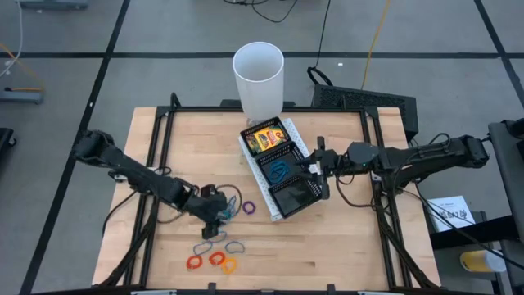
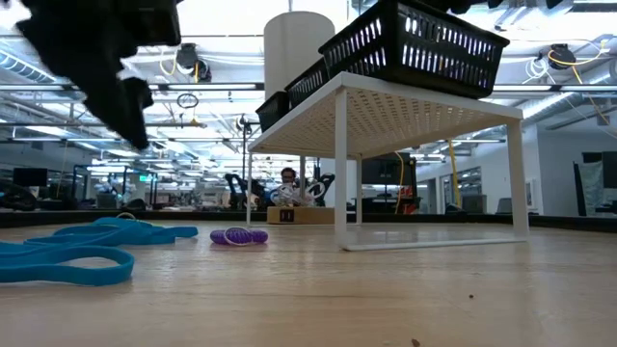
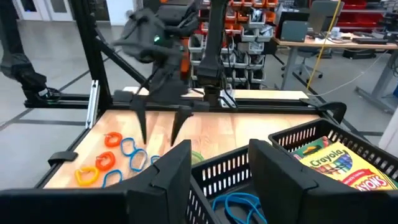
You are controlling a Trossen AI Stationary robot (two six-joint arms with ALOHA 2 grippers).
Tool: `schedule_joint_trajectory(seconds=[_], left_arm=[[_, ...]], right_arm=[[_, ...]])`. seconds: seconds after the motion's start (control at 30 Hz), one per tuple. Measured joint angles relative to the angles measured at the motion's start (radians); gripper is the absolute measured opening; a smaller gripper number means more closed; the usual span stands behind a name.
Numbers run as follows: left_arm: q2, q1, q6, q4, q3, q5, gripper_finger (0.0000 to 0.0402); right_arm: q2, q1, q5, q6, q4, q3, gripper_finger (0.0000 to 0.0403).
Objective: Pick & Place Office Desk Supplies
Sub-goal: Put the blue rubber band into the middle black bin on the shelf
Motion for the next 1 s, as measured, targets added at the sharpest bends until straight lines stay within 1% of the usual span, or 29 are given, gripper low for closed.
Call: schedule_joint_trajectory(seconds=[0.13,0.37,0.5,0.63,0.73,0.83,1.0], left_arm=[[0.084,-0.028,0.007,-0.012,0.000,0.001,0.0260],[0.192,-0.019,-0.017,-0.074,0.000,-0.016,0.0260],[0.227,-0.010,-0.016,-0.069,0.000,-0.016,0.0259],[0.233,-0.011,-0.010,-0.069,0.000,-0.014,0.0253],[0.231,-0.011,-0.012,-0.064,0.000,0.023,0.0232],[0.228,-0.011,0.008,-0.051,0.000,0.052,0.0199],[0.228,-0.007,0.015,-0.051,0.000,0.054,0.0140]], right_arm=[[0.008,0.000,0.002,0.000,-0.002,0.000,0.0150],[0.010,0.000,0.002,-0.001,-0.001,0.000,0.0144],[0.010,0.000,0.002,0.002,-0.015,0.000,0.0145],[0.010,0.000,0.003,0.002,-0.016,0.000,0.0143],[0.010,0.000,0.003,0.002,-0.016,0.000,0.0142],[0.010,0.000,0.003,0.001,-0.016,0.000,0.0143],[0.010,0.000,0.003,0.000,-0.021,0.000,0.0145]])
